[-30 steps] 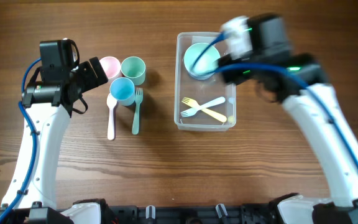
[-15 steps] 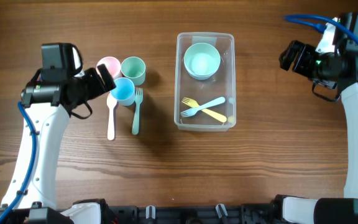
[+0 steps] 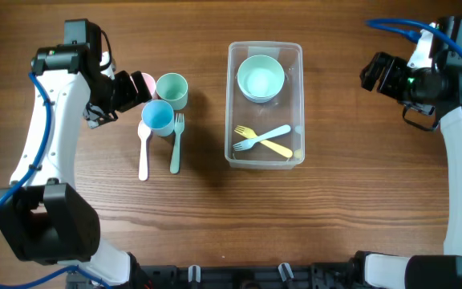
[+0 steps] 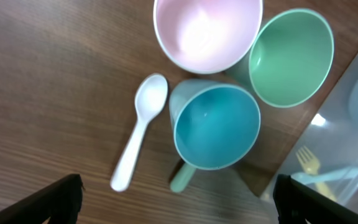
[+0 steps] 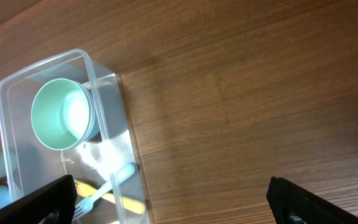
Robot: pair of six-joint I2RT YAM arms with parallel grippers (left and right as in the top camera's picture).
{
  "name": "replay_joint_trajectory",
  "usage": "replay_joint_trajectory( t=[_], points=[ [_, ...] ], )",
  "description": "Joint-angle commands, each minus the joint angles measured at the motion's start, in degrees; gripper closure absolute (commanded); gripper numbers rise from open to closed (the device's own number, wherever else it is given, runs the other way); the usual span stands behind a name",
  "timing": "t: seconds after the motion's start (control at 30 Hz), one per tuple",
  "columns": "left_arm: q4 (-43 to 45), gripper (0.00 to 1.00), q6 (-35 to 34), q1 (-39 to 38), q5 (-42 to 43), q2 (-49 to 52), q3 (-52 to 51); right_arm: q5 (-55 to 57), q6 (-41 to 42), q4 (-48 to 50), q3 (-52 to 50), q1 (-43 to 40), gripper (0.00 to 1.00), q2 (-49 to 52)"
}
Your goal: Pack container
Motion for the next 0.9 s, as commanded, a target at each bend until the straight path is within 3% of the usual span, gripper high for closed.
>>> replay_joint_trajectory(
  t=[0.0,0.23,0.43,0.63,0.73,0.8,0.87],
  points=[
    [-0.3,0.02,4.6,-0.3,-1.9,3.5,1.4,-0.7,0.9,0.2,-0.5,-0.2,0.0,0.3],
    [0.0,0.15,5.0,-3.9,-8.0,10.6,1.4,-0.7,0.9,0.2,-0.5,-0.2,0.0,0.3],
    [1.5,0.45,5.0,-4.3,-8.0,14.3,1.4,-0.7,0.9,0.2,-0.5,-0.2,0.0,0.3],
    [2.8,0.49,5.0,-4.4,-7.9,15.6,1.4,-0.7,0.9,0.2,-0.5,-0.2,0.0,0.3],
    [3.0,0.65,5.0,-4.6,-7.6,16.1,1.4,-0.7,0.9,0.2,-0.5,-0.2,0.0,0.3],
    [3.2,0.81,5.0,-4.9,-7.7,16.1,1.4,-0.7,0.9,0.2,-0.5,-0.2,0.0,0.3],
    [3.1,0.88,5.0,-5.2,-7.5,16.1,1.4,-0.7,0.9,0.2,-0.5,-0.2,0.0,0.3]
  ],
)
